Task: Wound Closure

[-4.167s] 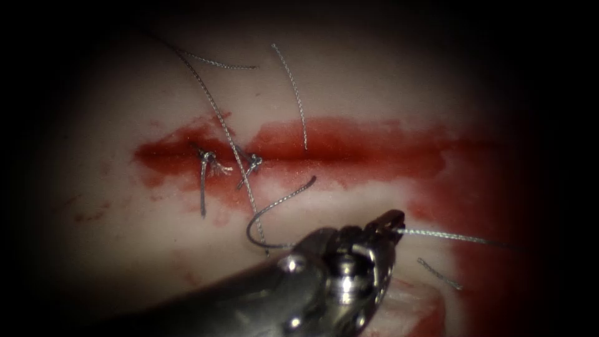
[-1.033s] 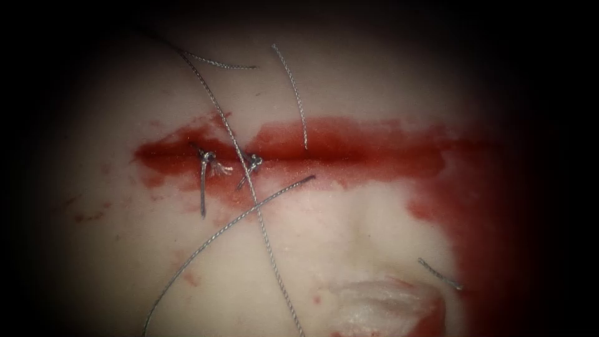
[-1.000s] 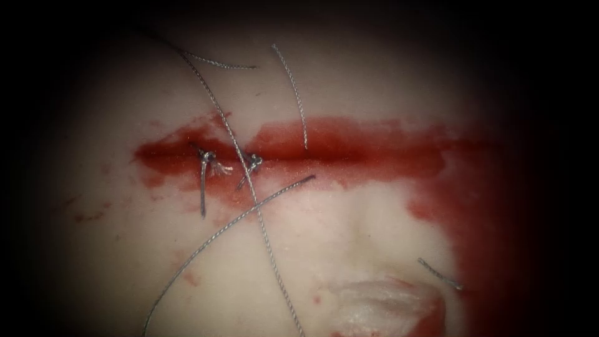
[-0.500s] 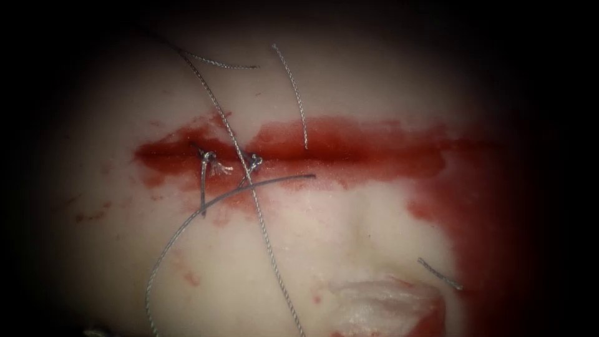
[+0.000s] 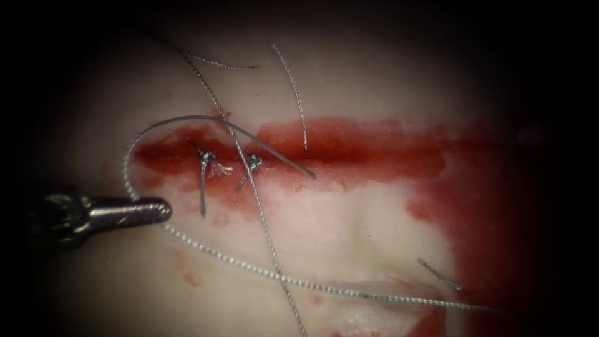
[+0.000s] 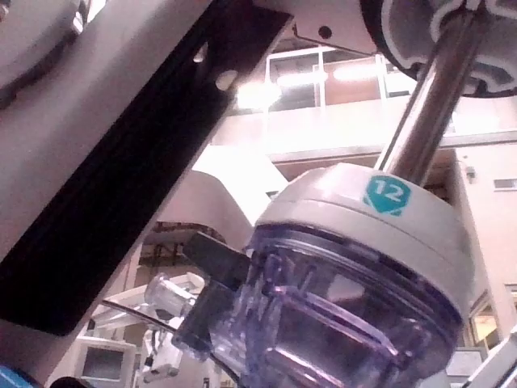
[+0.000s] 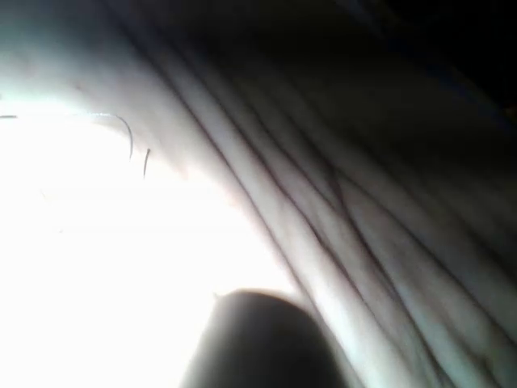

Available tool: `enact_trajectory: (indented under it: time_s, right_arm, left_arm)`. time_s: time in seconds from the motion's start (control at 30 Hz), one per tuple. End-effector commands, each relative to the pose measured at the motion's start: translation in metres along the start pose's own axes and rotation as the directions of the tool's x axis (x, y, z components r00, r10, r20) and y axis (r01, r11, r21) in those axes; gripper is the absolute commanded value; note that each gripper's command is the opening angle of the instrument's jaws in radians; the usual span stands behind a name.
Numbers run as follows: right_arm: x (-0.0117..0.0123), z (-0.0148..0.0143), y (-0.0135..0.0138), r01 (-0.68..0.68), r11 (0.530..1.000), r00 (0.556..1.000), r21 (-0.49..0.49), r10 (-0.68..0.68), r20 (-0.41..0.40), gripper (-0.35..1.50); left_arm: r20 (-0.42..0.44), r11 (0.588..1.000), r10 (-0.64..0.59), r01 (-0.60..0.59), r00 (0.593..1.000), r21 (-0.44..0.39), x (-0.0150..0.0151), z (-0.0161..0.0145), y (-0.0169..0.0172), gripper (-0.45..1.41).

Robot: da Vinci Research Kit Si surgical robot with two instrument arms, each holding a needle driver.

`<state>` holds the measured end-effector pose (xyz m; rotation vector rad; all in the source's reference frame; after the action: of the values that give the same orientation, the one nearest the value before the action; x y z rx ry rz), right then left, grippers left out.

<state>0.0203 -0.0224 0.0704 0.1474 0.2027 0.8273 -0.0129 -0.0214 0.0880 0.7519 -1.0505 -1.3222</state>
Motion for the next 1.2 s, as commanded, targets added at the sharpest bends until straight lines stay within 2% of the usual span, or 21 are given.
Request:
enact_trajectory:
  time_s: [0.03,0.1,0.17,0.23,0.27,0.3,0.33,0.37,0.43,0.47,0.6,0.63,0.7,0.73,0.8,0.83,0.9,0.93,1.03,1.07,1.2]
  right_arm:
    - [0.0022,0.0008,-0.0002,0.015,0.998,0.999,0.053,-0.013,-0.035,0.98]
    - [0.0028,0.0017,-0.0003,0.101,0.985,0.989,0.136,-0.085,-0.119,0.74]
    - [0.003,0.0026,-0.0004,0.307,0.928,0.933,0.21,-0.25,-0.259,-0.23]
    - [0.0028,0.0038,-0.0003,0.543,0.803,0.779,0.246,-0.373,-0.503,-0.35]
    - [0.0026,0.0044,-0.0002,0.568,0.771,0.74,0.288,-0.325,-0.589,-0.35]
    - [0.0026,0.005,-0.0001,0.51,0.781,0.762,0.359,-0.217,-0.61,-0.35]
    - [0.0028,0.006,-0.0001,0.121,0.798,0.878,0.591,0.191,-0.438,-0.35]
    - [0.0029,0.0067,-0.0001,-0.145,0.733,0.849,0.665,0.437,-0.297,-0.35]
    - [0.0032,0.0086,-0.0006,-0.317,0.752,0.757,0.579,0.568,-0.323,-0.35]
    - [0.0034,0.0093,-0.0008,-0.343,0.76,0.749,0.552,0.576,-0.327,-0.35]
    - [0.0045,0.0116,-0.0017,-0.274,0.736,0.79,0.62,0.539,-0.291,-0.35]
    - [0.0048,0.0122,-0.0019,-0.04,0.755,0.833,0.655,0.387,-0.396,-0.35]
    - [0.005,0.0131,-0.0022,0.213,0.665,0.811,0.716,0.289,-0.509,-0.35]
    - [0.0051,0.0135,-0.0025,0.259,0.645,0.786,0.719,0.292,-0.545,-0.35]
    - [0.0051,0.0141,-0.003,0.255,0.672,0.762,0.696,0.304,-0.572,-0.35]
    - [0.0052,0.0143,-0.0032,0.27,0.666,0.754,0.695,0.303,-0.583,-0.35]
    - [0.0052,0.0148,-0.0037,0.31,0.642,0.732,0.701,0.31,-0.607,-0.35]
    - [0.0051,0.0148,-0.0038,0.315,0.642,0.723,0.699,0.314,-0.615,-0.35]
    - [0.0044,0.0142,-0.0033,0.332,0.614,0.734,0.717,0.31,-0.605,-0.35]
    - [0.0039,0.0136,-0.003,0.271,0.595,0.762,0.757,0.347,-0.546,-0.35]
    - [0.0026,0.0108,-0.002,0.144,0.601,0.802,0.786,0.394,-0.448,-0.35]
  left_arm:
    - [0.002,0.999,0.021,-0.021,1.0,0.024,-0.0012,0.0003,-0.0002,-0.45]
    - [0.002,0.997,0.066,-0.066,0.998,0.036,-0.0021,-0.0002,-0.0002,-0.45]
    - [-0.002,0.99,0.137,-0.136,0.991,0.039,-0.0035,-0.0003,-0.0006,-0.45]
    - [-0.018,0.97,0.241,-0.24,0.97,0.036,-0.0055,0.0002,-0.0012,-0.45]
    - [-0.037,0.961,0.278,-0.277,0.96,0.027,-0.0063,0.0005,-0.0014,-0.45]
    - [-0.061,0.945,0.326,-0.326,0.943,0.017,-0.0071,0.001,-0.0015,-0.45]
    - [-0.08,0.934,0.356,-0.357,0.931,0.01,-0.0075,0.0013,-0.0015,-0.45]
    - [-0.097,0.919,0.392,-0.394,0.915,0.005,-0.0077,0.0017,-0.0015,-0.45]
    - [-0.157,0.879,0.469,-0.476,0.869,-0.011,-0.0076,0.0027,-0.0013,-0.45]
    - [-0.188,0.863,0.492,-0.505,0.85,-0.024,-0.0074,0.0031,-0.0012,-0.45]
    - [-0.316,0.718,0.647,-0.694,0.694,-0.053,-0.0069,0.0047,-0.0008,-0.45]
    - [-0.361,0.647,0.697,-0.761,0.62,-0.057,-0.0071,0.0052,-0.0008,-0.45]
    - [-0.455,0.531,0.738,-0.845,0.499,-0.065,-0.0077,0.006,-0.0008,-0.45]
    - [-0.531,0.415,0.758,-0.908,0.379,-0.056,-0.0082,0.0065,-0.0007,-0.45]
    - [-0.627,0.304,0.736,-0.952,0.256,-0.032,-0.0087,0.0072,-0.0006,-0.45]
    - [-0.656,0.275,0.721,-0.961,0.225,-0.027,-0.0089,0.0073,-0.0005,-0.45]
    - [-0.665,0.28,0.71,-0.959,0.232,-0.035,-0.0092,0.0069,-0.0001,-0.45]
    - [-0.651,0.309,0.711,-0.95,0.266,-0.051,-0.0094,0.006,0.0001,-0.45]
    - [-0.551,0.475,0.708,-0.875,0.442,-0.093,-0.0096,0.0023,0.0008,-0.45]
    - [-0.527,0.499,0.703,-0.859,0.478,-0.113,-0.0095,0.001,0.001,-0.45]
    - [-0.488,0.539,0.677,-0.822,0.551,-0.181,-0.0094,-0.0029,0.0017,-0.45]
